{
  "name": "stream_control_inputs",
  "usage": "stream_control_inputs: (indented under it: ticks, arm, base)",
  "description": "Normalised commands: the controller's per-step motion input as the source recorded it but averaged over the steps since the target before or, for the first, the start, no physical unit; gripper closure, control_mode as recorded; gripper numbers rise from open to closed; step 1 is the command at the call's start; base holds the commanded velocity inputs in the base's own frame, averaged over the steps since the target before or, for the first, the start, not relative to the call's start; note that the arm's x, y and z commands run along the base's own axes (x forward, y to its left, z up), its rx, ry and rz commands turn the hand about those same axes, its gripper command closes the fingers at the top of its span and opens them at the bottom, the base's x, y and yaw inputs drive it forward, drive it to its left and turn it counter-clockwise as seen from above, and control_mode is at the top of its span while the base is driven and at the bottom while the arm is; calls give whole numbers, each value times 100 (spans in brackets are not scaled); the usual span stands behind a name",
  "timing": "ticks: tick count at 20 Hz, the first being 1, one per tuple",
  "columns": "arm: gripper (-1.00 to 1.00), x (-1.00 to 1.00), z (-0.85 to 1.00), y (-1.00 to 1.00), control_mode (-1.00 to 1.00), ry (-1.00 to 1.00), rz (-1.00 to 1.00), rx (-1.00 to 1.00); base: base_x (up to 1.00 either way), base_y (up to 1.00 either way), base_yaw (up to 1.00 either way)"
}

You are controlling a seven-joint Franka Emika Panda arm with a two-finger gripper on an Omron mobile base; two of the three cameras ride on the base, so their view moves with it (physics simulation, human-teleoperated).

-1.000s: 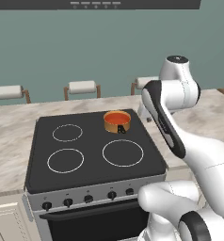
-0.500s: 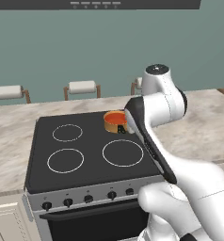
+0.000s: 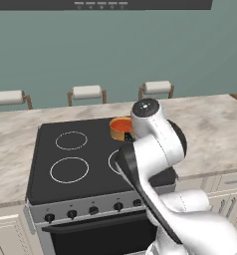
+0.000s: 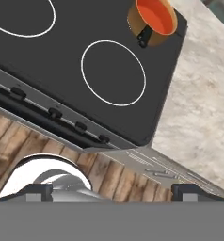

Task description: Wait until the marinara sauce is simmered to a deep red color and then turn off the stove.

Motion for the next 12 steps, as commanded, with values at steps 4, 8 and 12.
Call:
stream_control_inputs:
  ticks: [4,8,12]
  arm:
    - [-100,-45,-40,37,-100,-4,21,-22]
    - [-100,-36,-35,39,-100,-5,22,-22]
    - [-100,-22,-35,58,-100,-4,24,-26]
  base:
    - [0,0,0]
    - [0,0,0]
    - [0,0,0]
